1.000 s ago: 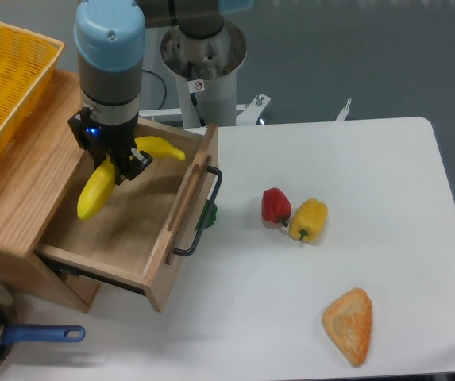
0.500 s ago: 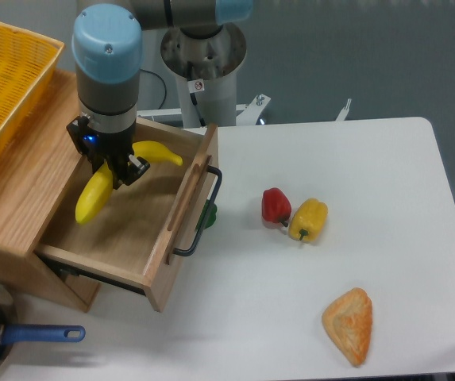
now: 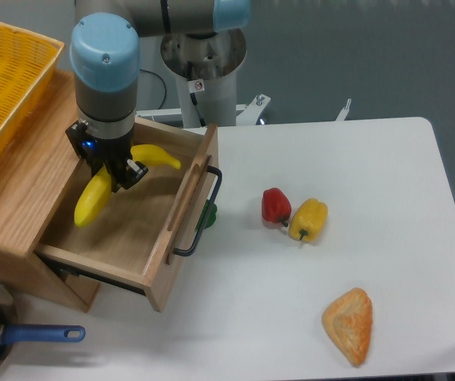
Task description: Place the banana in the top drawer
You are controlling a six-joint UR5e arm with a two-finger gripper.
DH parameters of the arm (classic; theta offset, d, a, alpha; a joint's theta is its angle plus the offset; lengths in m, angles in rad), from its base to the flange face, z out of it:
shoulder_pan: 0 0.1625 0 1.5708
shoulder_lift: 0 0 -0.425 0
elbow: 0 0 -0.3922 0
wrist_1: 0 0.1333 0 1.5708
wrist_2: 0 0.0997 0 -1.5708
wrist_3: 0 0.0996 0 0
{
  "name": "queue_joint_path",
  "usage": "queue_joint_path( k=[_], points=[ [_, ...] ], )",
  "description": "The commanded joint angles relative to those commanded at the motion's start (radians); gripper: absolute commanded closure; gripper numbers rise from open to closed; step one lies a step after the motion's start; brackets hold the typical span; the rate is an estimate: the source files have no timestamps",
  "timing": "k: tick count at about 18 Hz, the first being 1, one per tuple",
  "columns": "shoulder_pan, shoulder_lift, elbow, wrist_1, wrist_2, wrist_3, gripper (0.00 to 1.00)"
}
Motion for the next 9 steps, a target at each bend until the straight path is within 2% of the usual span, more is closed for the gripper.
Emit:
queue_joint_path(
  k=[5, 8, 9],
  points=[
    [0.000, -0.003, 0.000, 0.000, 0.002, 0.003, 0.58],
    [0.000, -0.003, 0.003, 0.000, 0.005, 0.008, 0.50],
    [0.002, -0.003, 0.008, 0.000, 0.005, 0.009, 0.42]
  ],
)
